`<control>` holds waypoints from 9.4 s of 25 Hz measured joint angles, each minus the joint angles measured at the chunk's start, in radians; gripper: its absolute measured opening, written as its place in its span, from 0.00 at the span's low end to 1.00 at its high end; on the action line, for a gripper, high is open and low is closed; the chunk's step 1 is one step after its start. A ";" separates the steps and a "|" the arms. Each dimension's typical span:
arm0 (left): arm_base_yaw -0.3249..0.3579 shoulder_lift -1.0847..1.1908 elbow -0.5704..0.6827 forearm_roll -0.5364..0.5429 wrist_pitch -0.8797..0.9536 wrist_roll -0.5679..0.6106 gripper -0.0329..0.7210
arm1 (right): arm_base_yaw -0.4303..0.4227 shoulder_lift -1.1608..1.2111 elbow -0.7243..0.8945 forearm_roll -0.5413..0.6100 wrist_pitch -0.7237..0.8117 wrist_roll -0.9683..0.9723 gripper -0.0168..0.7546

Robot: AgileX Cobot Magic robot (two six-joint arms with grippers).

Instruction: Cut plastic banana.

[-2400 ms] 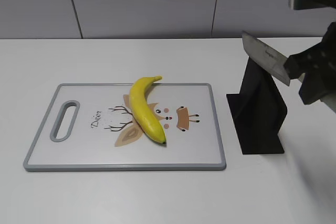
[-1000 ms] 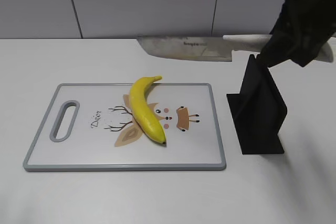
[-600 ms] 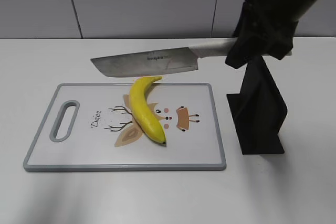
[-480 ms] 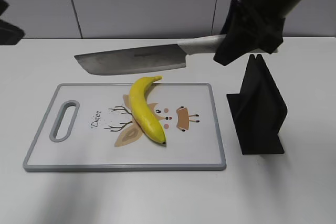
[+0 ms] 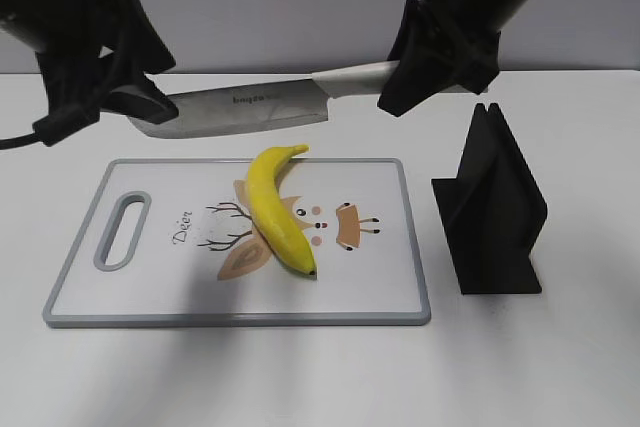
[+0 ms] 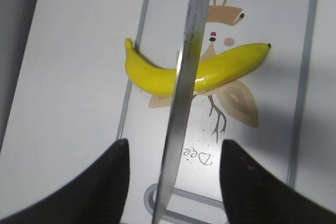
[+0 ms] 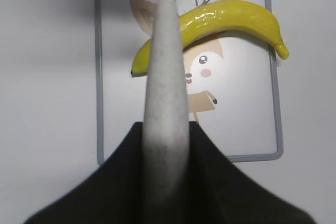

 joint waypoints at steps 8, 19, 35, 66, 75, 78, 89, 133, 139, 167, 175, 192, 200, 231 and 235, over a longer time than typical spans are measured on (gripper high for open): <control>0.000 0.077 -0.026 0.038 -0.002 0.015 0.62 | 0.000 0.000 -0.003 0.034 -0.039 -0.047 0.25; -0.001 0.082 -0.027 0.069 -0.021 0.025 0.07 | 0.000 0.045 -0.005 0.043 -0.057 -0.068 0.25; -0.007 0.180 -0.028 -0.003 -0.128 0.038 0.04 | 0.014 0.121 -0.009 -0.166 -0.107 0.036 0.27; -0.005 0.431 -0.043 -0.048 -0.175 0.043 0.04 | 0.031 0.352 -0.019 -0.267 -0.193 0.045 0.27; -0.004 0.456 -0.062 -0.079 -0.169 0.052 0.05 | 0.023 0.401 -0.045 -0.283 -0.187 0.045 0.27; -0.004 0.452 -0.062 -0.077 -0.172 0.050 0.05 | 0.023 0.406 -0.096 -0.287 -0.141 0.047 0.27; -0.004 0.338 -0.042 -0.032 -0.174 0.029 0.04 | 0.026 0.427 -0.334 -0.290 0.074 0.058 0.28; 0.099 0.020 -0.157 0.021 -0.131 -0.492 0.82 | 0.033 0.086 -0.212 -0.239 0.071 0.290 0.25; 0.138 -0.032 -0.176 0.252 -0.063 -0.780 0.82 | 0.033 0.009 -0.170 -0.256 0.070 0.438 0.25; 0.234 -0.408 0.060 0.427 0.279 -1.141 0.77 | 0.033 -0.549 0.554 -0.457 -0.245 1.470 0.25; 0.234 -0.698 0.289 0.427 0.249 -1.186 0.77 | 0.033 -0.565 0.687 -0.502 -0.356 1.573 0.25; 0.234 -1.387 0.679 0.378 0.282 -1.196 0.77 | 0.033 -0.541 0.689 -0.586 -0.370 1.663 0.25; 0.234 -1.523 0.724 0.389 0.278 -1.243 0.76 | 0.033 -0.509 0.690 -0.578 -0.379 1.663 0.25; 0.234 -1.525 0.753 0.385 0.220 -1.247 0.73 | 0.033 -0.432 0.690 -0.610 -0.419 1.714 0.25; 0.234 -1.525 0.753 0.385 0.219 -1.247 0.73 | 0.033 -0.404 0.690 -0.609 -0.420 1.714 0.25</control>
